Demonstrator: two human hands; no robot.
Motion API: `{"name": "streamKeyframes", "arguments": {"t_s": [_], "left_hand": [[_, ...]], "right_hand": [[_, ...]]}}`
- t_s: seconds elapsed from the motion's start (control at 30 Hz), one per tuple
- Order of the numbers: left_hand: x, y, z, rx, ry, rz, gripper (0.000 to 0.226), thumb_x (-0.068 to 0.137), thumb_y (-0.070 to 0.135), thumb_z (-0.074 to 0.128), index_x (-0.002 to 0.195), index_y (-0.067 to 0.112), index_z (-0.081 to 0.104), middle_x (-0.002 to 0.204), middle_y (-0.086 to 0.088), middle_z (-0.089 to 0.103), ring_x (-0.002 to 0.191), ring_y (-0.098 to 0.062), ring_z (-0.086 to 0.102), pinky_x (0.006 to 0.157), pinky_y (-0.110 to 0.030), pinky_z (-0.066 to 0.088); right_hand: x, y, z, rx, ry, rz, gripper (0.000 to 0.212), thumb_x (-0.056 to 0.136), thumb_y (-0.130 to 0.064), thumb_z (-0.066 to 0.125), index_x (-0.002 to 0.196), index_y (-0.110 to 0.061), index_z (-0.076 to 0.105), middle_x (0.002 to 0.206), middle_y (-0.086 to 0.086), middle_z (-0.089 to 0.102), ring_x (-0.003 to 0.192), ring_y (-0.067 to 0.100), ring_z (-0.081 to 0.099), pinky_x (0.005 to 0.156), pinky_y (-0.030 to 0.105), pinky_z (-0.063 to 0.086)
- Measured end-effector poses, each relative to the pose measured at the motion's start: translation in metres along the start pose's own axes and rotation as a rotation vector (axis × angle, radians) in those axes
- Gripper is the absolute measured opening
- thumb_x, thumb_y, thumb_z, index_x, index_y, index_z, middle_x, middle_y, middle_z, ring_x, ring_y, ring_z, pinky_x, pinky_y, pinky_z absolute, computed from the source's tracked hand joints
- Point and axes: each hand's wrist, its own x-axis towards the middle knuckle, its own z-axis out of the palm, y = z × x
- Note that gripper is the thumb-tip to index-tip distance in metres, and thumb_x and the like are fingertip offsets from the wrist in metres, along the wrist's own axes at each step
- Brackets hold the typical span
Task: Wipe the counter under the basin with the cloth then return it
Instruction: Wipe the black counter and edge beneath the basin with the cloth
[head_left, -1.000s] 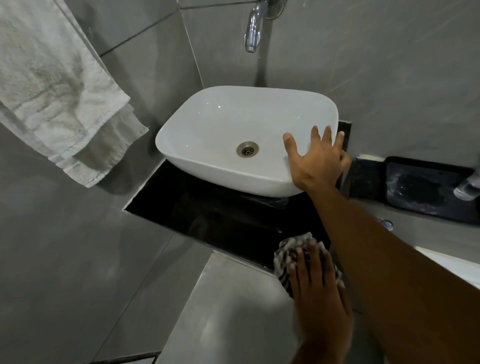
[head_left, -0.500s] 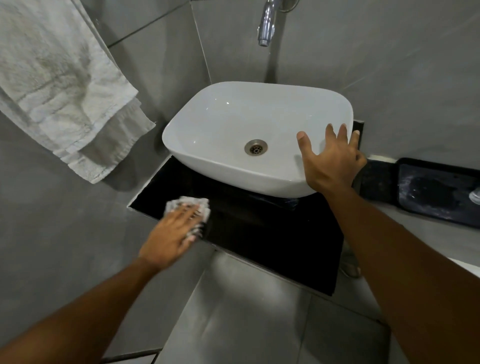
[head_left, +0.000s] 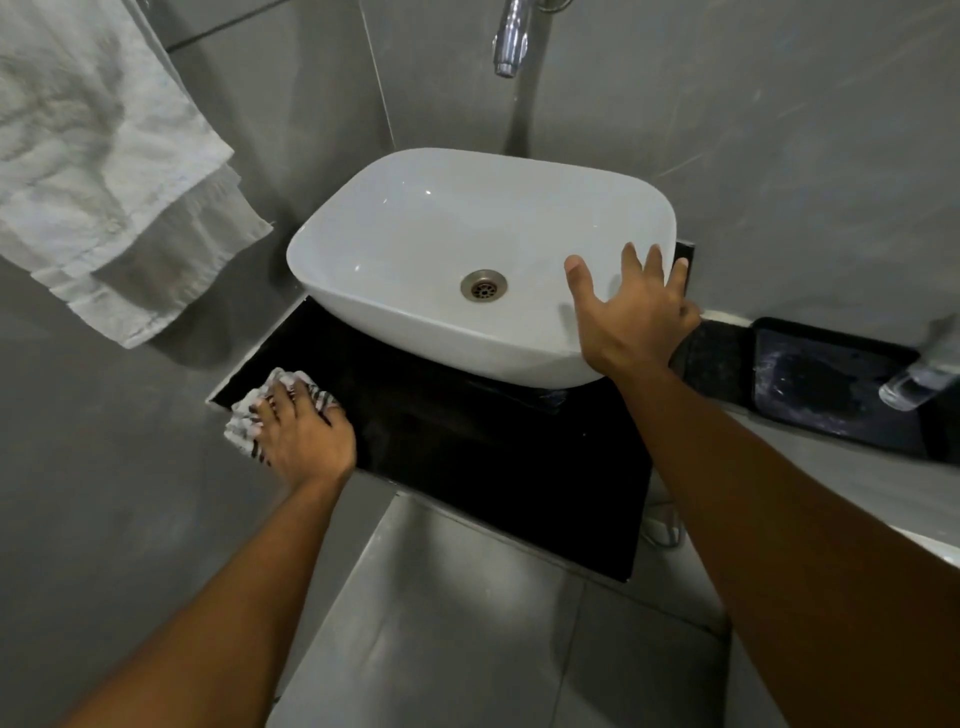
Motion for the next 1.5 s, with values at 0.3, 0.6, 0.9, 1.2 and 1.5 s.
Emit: {"name": "streamKeyframes", "arguments": {"t_s": [0.3, 0.6, 0.9, 1.2, 1.5], "left_hand": [[-0.070, 0.066, 0.019, 0.022, -0.092, 0.299, 0.058, 0.094, 0.026, 0.047, 0.148, 0.010, 0.033, 0.159, -0.013, 0.026, 0.146, -0.034, 0.020, 0.120, -0.045, 0.012], [-0.140, 0.136, 0.044, -0.006, -0.261, 0.648, 0.066, 0.089, 0.035, 0.039, 0.149, 0.009, 0.032, 0.157, -0.017, 0.029, 0.147, -0.035, 0.020, 0.121, -0.045, 0.014], [-0.170, 0.130, 0.034, -0.253, -0.436, 1.048, 0.065, 0.089, 0.026, 0.048, 0.151, 0.021, 0.029, 0.160, -0.001, 0.026, 0.149, -0.015, 0.013, 0.121, -0.040, 0.017], [-0.138, 0.104, 0.022, -0.288, -0.574, 1.065, 0.064, 0.098, 0.037, 0.047, 0.152, 0.016, 0.021, 0.162, 0.003, 0.013, 0.149, -0.005, 0.009, 0.120, -0.023, 0.012], [-0.139, 0.134, 0.033, -0.204, -0.713, 1.163, 0.070, 0.095, 0.044, 0.047, 0.152, 0.012, 0.021, 0.163, 0.000, 0.015, 0.150, -0.014, 0.013, 0.119, -0.026, 0.013]], "right_hand": [[-0.002, 0.000, -0.001, -0.007, -0.019, -0.007, 0.086, 0.087, -0.077, 0.023, 0.151, -0.021, 0.031, 0.163, 0.005, 0.023, 0.151, 0.032, 0.006, 0.116, 0.055, 0.007], [-0.001, 0.003, -0.001, -0.005, -0.058, -0.033, 0.087, 0.087, -0.077, 0.021, 0.152, -0.020, 0.029, 0.163, 0.006, 0.020, 0.151, 0.032, 0.004, 0.118, 0.054, 0.007], [-0.032, 0.038, -0.019, 0.326, -0.099, -0.260, 0.088, 0.092, -0.068, 0.030, 0.156, -0.013, 0.006, 0.166, 0.009, -0.007, 0.152, 0.026, -0.006, 0.119, 0.050, 0.006], [-0.113, 0.151, 0.000, 0.016, -0.529, -0.840, 0.077, 0.094, -0.060, 0.041, 0.150, -0.009, 0.033, 0.161, 0.012, 0.023, 0.148, 0.027, 0.025, 0.112, 0.045, 0.036], [-0.096, 0.168, -0.003, -0.175, -0.404, -0.976, 0.053, 0.078, -0.044, 0.074, 0.122, -0.015, 0.069, 0.134, 0.006, 0.063, 0.124, 0.018, 0.060, 0.103, 0.028, 0.047]]}}
